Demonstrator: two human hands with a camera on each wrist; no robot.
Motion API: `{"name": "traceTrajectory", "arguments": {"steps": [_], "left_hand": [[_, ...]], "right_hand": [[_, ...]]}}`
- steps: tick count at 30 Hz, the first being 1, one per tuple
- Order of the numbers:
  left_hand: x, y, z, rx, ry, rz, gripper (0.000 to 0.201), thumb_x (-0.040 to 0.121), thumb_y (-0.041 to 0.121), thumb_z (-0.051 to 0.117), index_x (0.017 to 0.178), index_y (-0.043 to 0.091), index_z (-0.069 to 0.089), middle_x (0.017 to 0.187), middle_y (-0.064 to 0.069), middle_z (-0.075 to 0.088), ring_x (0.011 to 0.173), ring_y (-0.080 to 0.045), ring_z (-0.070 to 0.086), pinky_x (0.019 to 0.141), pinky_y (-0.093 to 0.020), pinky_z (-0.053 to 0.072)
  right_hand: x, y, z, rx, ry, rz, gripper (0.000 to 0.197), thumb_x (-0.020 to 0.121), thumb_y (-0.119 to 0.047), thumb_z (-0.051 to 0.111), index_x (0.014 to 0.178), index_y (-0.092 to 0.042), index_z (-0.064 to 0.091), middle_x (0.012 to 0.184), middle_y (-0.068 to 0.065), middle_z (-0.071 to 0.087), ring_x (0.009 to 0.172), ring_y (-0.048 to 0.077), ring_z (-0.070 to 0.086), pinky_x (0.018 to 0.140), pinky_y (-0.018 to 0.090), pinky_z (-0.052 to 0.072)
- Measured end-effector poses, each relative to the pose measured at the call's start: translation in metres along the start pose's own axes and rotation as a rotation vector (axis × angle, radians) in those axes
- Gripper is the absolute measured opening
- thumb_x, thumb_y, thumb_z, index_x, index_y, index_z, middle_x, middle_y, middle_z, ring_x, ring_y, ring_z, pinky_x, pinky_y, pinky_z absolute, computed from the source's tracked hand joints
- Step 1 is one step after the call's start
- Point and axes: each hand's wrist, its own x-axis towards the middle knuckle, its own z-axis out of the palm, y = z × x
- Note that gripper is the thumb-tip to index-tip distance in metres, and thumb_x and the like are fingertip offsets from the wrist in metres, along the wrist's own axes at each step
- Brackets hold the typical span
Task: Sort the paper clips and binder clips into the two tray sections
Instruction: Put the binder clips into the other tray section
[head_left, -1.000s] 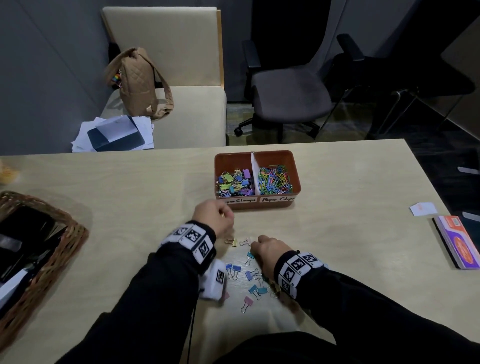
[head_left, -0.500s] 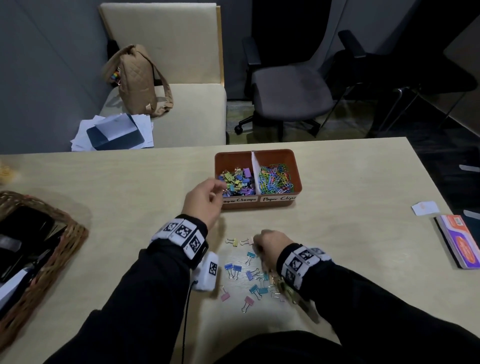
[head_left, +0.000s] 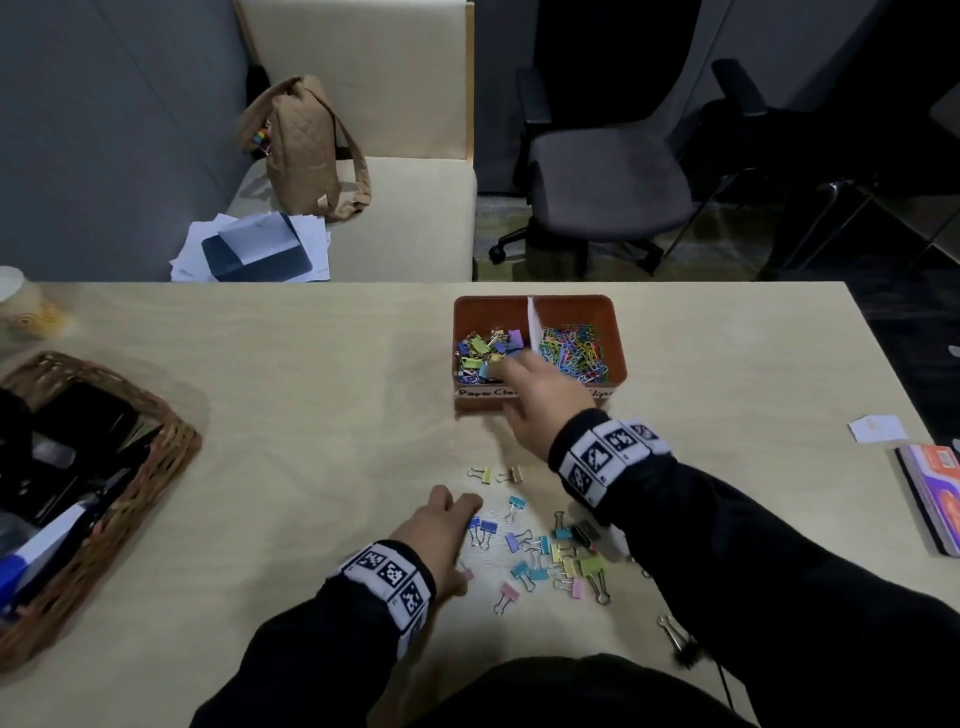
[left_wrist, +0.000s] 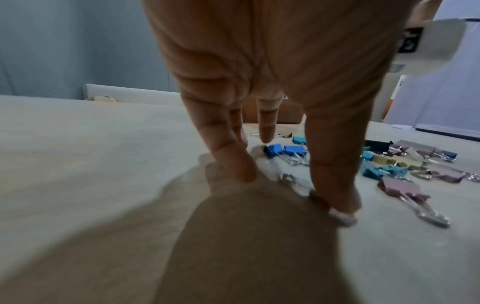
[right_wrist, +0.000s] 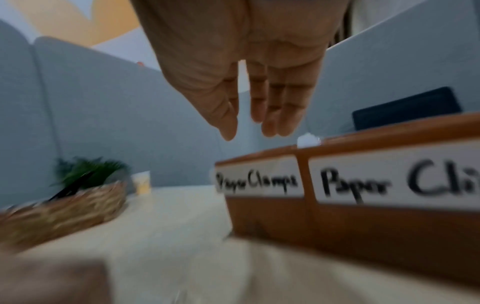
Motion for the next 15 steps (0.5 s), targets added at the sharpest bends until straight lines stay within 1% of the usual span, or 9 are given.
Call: {"name": "traceTrajectory", "arguments": {"steps": [2,3,4,6,8,10,12,13,15], "left_hand": [[0.004,0.0,-0.001,-0.065,0.025,0.024,0.082,0.077,0.029,0.075,0.141,0.037,0.024,0.128,-0.001,0.034,0.101,-0.023,0.059,0.091,-0.034,0.05],[0.006,0.0,-0.002,-0.074,0.035,0.032,0.077,0.08,0.028,0.072,0.142,0.037,0.026,0.126,-0.001,0.035,0.1,-0.024,0.059,0.09,-0.034,0.05],[0.009,-0.001,-0.003,-0.071,0.044,0.038,0.073,0.082,0.027,0.07,0.142,0.037,0.029,0.124,-0.001,0.036,0.1,-0.024,0.059,0.09,-0.034,0.049],[0.013,0.002,-0.005,-0.073,0.065,0.055,0.062,0.085,0.025,0.065,0.14,0.033,0.037,0.12,-0.002,0.039,0.099,-0.026,0.059,0.089,-0.032,0.048],[0.015,0.005,-0.005,-0.09,0.101,0.061,0.048,0.088,0.024,0.061,0.133,0.03,0.046,0.116,-0.003,0.041,0.097,-0.027,0.059,0.086,-0.031,0.048],[0.016,0.008,-0.003,-0.112,0.138,0.043,0.039,0.089,0.026,0.059,0.127,0.028,0.051,0.113,-0.003,0.042,0.095,-0.027,0.059,0.084,-0.031,0.048],[0.016,0.012,-0.001,-0.138,0.162,0.011,0.037,0.087,0.032,0.061,0.123,0.026,0.053,0.113,-0.003,0.043,0.096,-0.026,0.059,0.086,-0.032,0.048],[0.016,0.014,0.0,-0.154,0.163,-0.003,0.04,0.085,0.035,0.064,0.123,0.025,0.053,0.114,-0.003,0.043,0.097,-0.026,0.059,0.087,-0.032,0.048],[0.016,0.02,0.001,-0.161,0.154,-0.03,0.047,0.08,0.04,0.069,0.12,0.024,0.053,0.113,-0.002,0.042,0.096,-0.025,0.058,0.087,-0.033,0.048]], "right_hand": [[-0.016,0.007,0.021,-0.034,-0.155,-0.021,0.033,0.09,-0.01,0.055,0.122,-0.019,0.056,0.12,0.001,0.059,0.106,0.021,0.059,0.09,0.035,0.052],[-0.024,0.012,0.033,-0.057,-0.241,-0.029,0.035,0.089,-0.007,0.055,0.121,-0.02,0.057,0.121,0.001,0.058,0.108,0.021,0.058,0.091,0.035,0.051],[-0.031,0.017,0.045,-0.074,-0.316,-0.04,0.042,0.086,-0.003,0.057,0.124,-0.021,0.055,0.127,0.001,0.056,0.112,0.023,0.056,0.093,0.034,0.05],[-0.041,0.03,0.068,-0.103,-0.443,-0.064,0.064,0.079,-0.001,0.064,0.135,-0.026,0.045,0.144,0.001,0.04,0.121,0.025,0.048,0.098,0.034,0.046],[-0.046,0.038,0.082,-0.149,-0.522,-0.087,0.076,0.077,-0.003,0.064,0.141,-0.032,0.036,0.151,0.001,0.029,0.122,0.028,0.041,0.1,0.037,0.043],[-0.05,0.042,0.09,-0.169,-0.489,-0.118,0.063,0.08,-0.005,0.06,0.136,-0.031,0.044,0.141,0.002,0.041,0.115,0.029,0.044,0.095,0.038,0.046],[-0.051,0.043,0.093,-0.178,-0.424,-0.128,0.043,0.081,-0.007,0.062,0.119,-0.026,0.057,0.123,0.002,0.054,0.106,0.028,0.05,0.084,0.036,0.049],[-0.052,0.042,0.093,-0.18,-0.415,-0.124,0.036,0.08,-0.007,0.063,0.113,-0.023,0.059,0.116,0.002,0.056,0.102,0.027,0.051,0.08,0.035,0.049],[-0.052,0.041,0.093,-0.17,-0.435,-0.107,0.031,0.079,-0.005,0.061,0.108,-0.017,0.06,0.111,0.005,0.055,0.099,0.028,0.051,0.079,0.035,0.047]]}}
